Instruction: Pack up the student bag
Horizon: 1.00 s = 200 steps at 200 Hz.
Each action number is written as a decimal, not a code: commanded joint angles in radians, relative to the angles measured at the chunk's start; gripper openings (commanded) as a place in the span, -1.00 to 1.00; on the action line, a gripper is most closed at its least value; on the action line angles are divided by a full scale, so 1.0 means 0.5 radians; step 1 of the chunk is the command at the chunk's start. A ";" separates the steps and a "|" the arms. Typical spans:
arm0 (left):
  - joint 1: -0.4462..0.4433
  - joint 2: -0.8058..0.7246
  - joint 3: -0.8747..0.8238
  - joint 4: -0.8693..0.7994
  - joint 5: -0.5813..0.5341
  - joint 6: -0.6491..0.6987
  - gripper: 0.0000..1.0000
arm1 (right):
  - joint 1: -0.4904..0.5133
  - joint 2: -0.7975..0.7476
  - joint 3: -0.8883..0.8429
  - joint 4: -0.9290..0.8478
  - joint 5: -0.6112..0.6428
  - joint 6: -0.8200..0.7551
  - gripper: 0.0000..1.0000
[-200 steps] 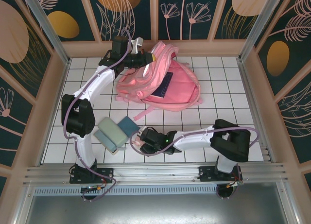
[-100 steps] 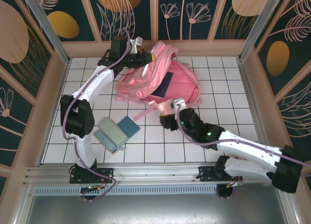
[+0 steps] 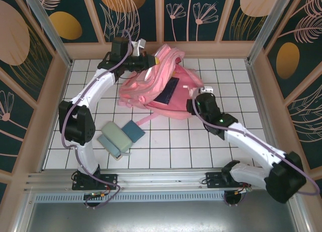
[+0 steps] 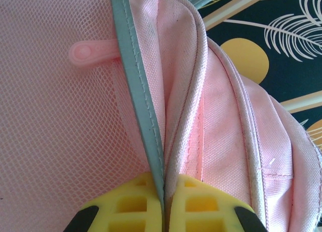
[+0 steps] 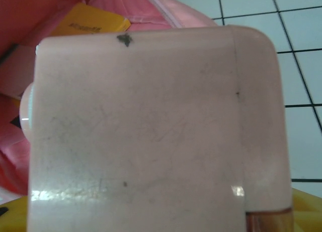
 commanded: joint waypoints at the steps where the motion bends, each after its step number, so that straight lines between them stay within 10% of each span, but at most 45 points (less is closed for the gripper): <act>1: 0.012 -0.242 0.019 0.256 0.189 -0.002 -1.00 | -0.045 0.249 0.235 0.201 -0.136 -0.058 -0.07; 92: 0.012 -0.306 -0.064 0.343 0.217 -0.061 -1.00 | -0.070 1.791 1.534 0.368 -0.358 0.120 0.12; 133: 0.012 -0.305 -0.083 0.340 0.176 -0.075 -1.00 | -0.071 2.181 2.023 0.134 0.025 0.260 0.73; 200: 0.012 -0.248 -0.034 0.304 0.111 -0.065 -1.00 | -0.051 1.471 1.194 0.678 -0.028 0.108 0.78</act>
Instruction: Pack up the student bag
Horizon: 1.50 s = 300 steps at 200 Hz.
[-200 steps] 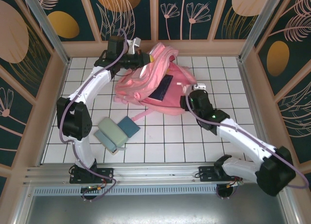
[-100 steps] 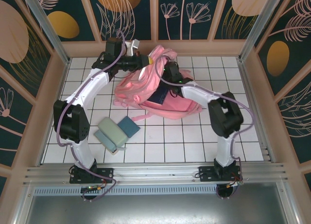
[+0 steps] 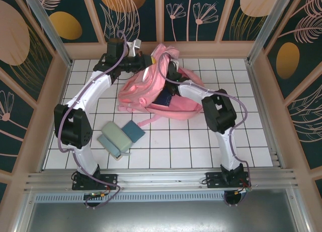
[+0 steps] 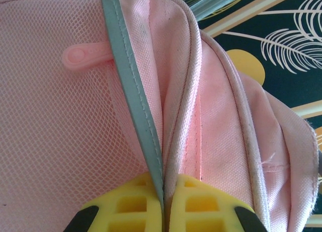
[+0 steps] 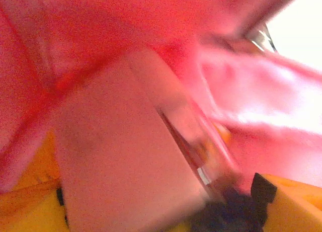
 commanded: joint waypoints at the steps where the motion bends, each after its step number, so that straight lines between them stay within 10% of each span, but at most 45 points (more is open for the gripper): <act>1: -0.020 -0.139 0.089 0.238 0.142 0.026 -1.00 | 0.005 -0.510 -0.418 0.346 -0.007 -0.065 0.78; 51: -0.022 0.022 0.214 0.214 0.091 -0.018 -1.00 | 0.180 -1.313 -1.210 0.607 -0.129 -0.224 0.78; 103: -0.020 0.020 0.311 0.111 -0.076 0.036 -1.00 | 0.967 -1.741 -1.584 0.674 0.323 -0.463 0.69; 228: 0.025 -0.048 0.266 0.083 -0.109 0.009 -1.00 | 1.583 -0.504 -0.603 0.030 -0.655 -0.540 0.51; 300: 0.025 -0.039 0.242 0.046 -0.118 -0.006 -1.00 | 1.634 -0.126 -0.253 -0.229 -0.434 -0.484 0.47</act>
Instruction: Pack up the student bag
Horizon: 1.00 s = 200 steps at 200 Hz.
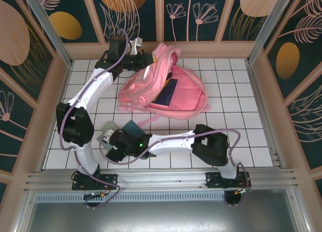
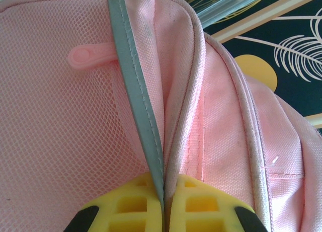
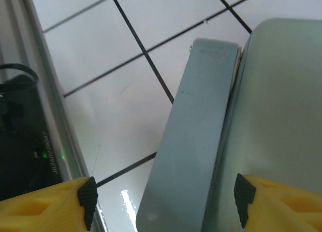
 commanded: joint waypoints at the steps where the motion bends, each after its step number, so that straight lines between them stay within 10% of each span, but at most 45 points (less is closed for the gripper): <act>1: 0.035 -0.121 0.064 0.211 0.005 -0.006 -1.00 | 0.023 0.108 0.107 -0.127 0.088 0.012 0.47; 97: 0.039 -0.130 0.034 0.173 -0.016 0.016 -1.00 | 0.082 0.286 0.219 -0.250 0.277 0.026 -0.04; 200: 0.039 -0.097 0.054 0.176 -0.012 0.010 -1.00 | 0.021 0.484 0.506 -0.386 0.232 -0.040 0.13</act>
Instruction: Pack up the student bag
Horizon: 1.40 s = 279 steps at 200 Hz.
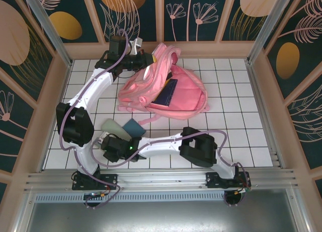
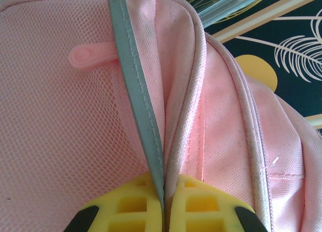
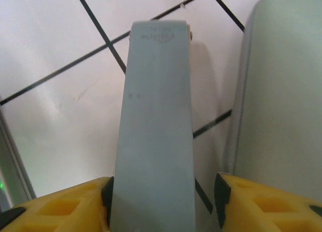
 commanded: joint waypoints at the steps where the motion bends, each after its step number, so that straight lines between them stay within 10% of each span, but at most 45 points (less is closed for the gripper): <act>1: 0.039 -0.097 0.058 0.179 -0.011 0.016 -1.00 | -0.027 0.167 0.140 -0.170 -0.060 -0.046 0.14; 62: 0.039 -0.100 0.049 0.169 -0.011 0.031 -1.00 | -0.063 0.227 0.192 -0.194 -0.094 -0.054 0.19; 117: 0.043 -0.097 0.074 0.164 -0.008 0.033 -1.00 | -0.079 -0.081 -0.148 0.028 -0.009 -0.036 -0.35; 235: 0.091 -0.119 0.102 0.157 0.034 0.059 -1.00 | -0.169 -1.521 -1.272 0.313 0.453 0.069 -0.55; 279: 0.090 -0.148 0.055 0.184 0.049 0.066 -1.00 | -0.598 -2.134 -1.720 0.213 0.642 0.471 -0.60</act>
